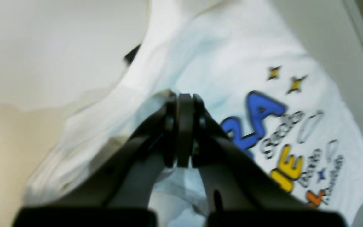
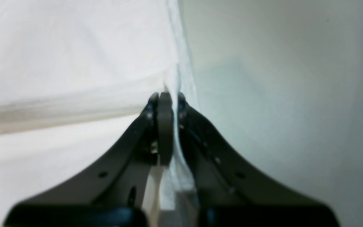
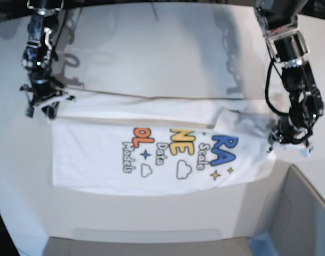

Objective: Layout the t-shirt on the table in an organized manner, then fold the t-shirt properly
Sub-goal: 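Fold the shirt edge held by the left gripper over toward the print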

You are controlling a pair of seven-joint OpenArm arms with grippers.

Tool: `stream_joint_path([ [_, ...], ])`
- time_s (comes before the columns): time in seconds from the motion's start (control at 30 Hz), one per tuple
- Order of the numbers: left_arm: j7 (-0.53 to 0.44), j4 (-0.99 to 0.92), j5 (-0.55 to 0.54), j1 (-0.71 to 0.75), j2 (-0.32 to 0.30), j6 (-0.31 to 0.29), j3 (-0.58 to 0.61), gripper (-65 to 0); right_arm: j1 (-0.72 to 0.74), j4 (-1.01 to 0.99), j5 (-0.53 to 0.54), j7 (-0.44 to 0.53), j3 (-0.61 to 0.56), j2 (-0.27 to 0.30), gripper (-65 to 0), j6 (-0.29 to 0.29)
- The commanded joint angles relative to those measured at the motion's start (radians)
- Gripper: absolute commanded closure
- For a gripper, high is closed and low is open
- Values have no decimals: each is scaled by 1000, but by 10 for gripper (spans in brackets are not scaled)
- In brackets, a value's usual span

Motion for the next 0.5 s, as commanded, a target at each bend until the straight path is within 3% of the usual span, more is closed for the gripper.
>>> stream_joint_path([
  [0.0,-22,18,1,-18,-19,-1,-2,0,12,19,0,30,8,16,0,-4],
  [0.2,-57,-87,1,-88,-22,-6,5,0,14,19,0,30,8,16,0,-4],
  [0.37,-159,-143,1,-102,-49,-6,130,0,25,18,0,30,8,16,0,-4],
  [0.47,-172,-143,1,-102,-52,-6,148,0,26,18,0,30,8,16,0,-4],
])
